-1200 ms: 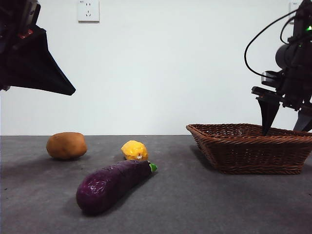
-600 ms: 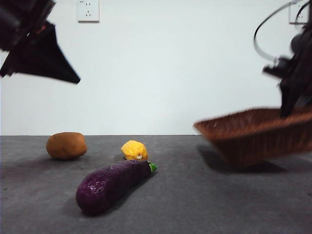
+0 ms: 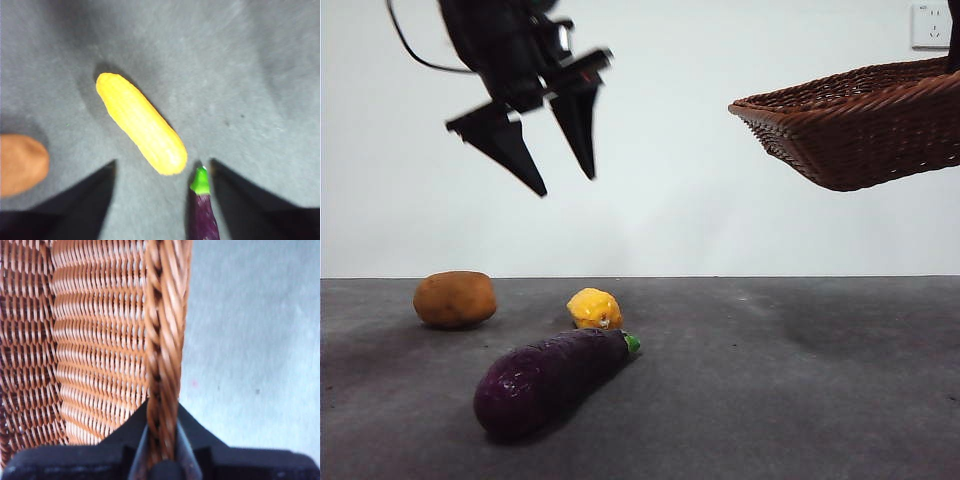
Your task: Help me put the vegetables on the table into the basket
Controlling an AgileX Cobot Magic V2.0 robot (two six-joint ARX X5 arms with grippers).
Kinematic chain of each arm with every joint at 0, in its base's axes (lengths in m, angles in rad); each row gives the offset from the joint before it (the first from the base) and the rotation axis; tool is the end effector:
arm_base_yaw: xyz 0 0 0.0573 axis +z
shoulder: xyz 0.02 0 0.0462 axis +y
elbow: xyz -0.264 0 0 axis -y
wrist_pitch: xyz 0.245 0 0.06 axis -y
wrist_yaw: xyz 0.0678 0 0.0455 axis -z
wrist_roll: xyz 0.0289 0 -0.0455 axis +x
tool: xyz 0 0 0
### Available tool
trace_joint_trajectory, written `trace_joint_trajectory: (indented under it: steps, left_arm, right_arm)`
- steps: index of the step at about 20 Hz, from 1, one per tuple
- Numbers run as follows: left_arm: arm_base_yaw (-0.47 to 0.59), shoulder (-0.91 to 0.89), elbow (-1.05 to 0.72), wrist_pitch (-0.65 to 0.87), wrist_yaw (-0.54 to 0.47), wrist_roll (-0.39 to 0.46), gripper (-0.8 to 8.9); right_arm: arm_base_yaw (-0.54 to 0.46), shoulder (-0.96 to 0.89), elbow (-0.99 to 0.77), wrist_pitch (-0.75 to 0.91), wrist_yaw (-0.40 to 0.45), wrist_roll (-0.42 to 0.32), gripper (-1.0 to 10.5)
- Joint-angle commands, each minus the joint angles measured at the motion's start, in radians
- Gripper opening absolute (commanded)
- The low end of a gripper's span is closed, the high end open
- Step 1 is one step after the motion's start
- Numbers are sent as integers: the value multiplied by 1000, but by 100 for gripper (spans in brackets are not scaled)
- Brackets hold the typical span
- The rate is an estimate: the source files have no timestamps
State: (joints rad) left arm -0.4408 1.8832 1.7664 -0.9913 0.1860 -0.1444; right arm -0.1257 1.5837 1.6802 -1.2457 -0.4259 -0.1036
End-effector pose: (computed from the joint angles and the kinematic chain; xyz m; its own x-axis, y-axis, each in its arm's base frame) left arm 0.3544 -0.1731 0.2997 0.3178 -0.3544 -0.8794 0.3724 0.8996 -0.2280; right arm 0.2991 -0.0258 0.3649 0.4215 0.3632 -0.8309 -0.1469 0.9315 0.3326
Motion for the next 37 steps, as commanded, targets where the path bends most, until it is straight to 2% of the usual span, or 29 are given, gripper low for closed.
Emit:
trace_joint_trajectory:
  steps: [1, 2, 9, 23, 24, 26, 28, 30, 35, 37]
  left_arm:
    - [-2, 99, 82, -16, -3, -42, 438]
    - [-1, 135, 109, -12, -3, -63, 512]
    - [-13, 283, 126, 6, -30, -151, 512]
    - [-69, 367, 126, -13, -107, -147, 495]
    - [-75, 367, 126, -6, -109, -147, 411]
    - [-78, 367, 126, -8, -108, -143, 127]
    - [-78, 367, 126, -16, -108, -120, 5]
    - [-79, 367, 126, -18, -106, -93, -9]
    - [-69, 264, 214, -131, 7, -5, -9]
    - [-79, 182, 234, -141, 55, 19, -9]
  right_arm:
    - [0, -18, 6, -1, -3, -30, -8]
    - [0, -20, 6, -5, -1, -32, -8]
    - [0, -22, 6, -8, -1, -39, -8]
    - [1, -22, 6, -17, -1, -39, -8]
    - [1, -22, 6, -19, -2, -39, -8]
    - [1, -22, 5, -23, -2, -39, -8]
    - [1, -22, 5, -37, -1, -39, -8]
    - [1, -22, 5, -42, -1, -39, -8]
    - [2, -22, 4, -40, -1, -27, -8]
    - [16, -21, 3, -42, 11, 2, -8]
